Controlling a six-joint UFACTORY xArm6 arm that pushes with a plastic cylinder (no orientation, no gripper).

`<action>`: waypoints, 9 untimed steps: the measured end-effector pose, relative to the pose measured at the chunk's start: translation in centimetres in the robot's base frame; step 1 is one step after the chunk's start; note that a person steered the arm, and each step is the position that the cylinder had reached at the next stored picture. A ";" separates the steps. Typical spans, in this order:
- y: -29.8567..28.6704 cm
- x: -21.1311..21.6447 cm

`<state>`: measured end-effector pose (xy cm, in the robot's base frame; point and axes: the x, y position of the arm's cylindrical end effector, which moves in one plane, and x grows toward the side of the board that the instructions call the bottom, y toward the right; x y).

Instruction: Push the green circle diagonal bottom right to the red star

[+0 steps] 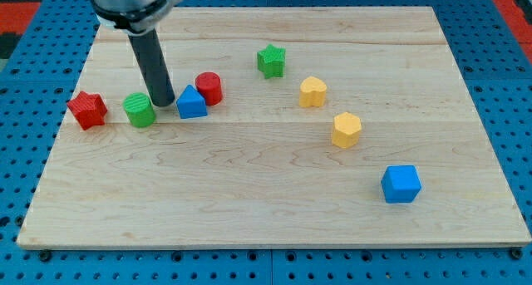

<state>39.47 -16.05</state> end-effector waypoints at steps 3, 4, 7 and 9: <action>-1.9 5.2; -4.1 1.8; 0.7 7.5; 4.6 6.6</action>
<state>46.08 -11.43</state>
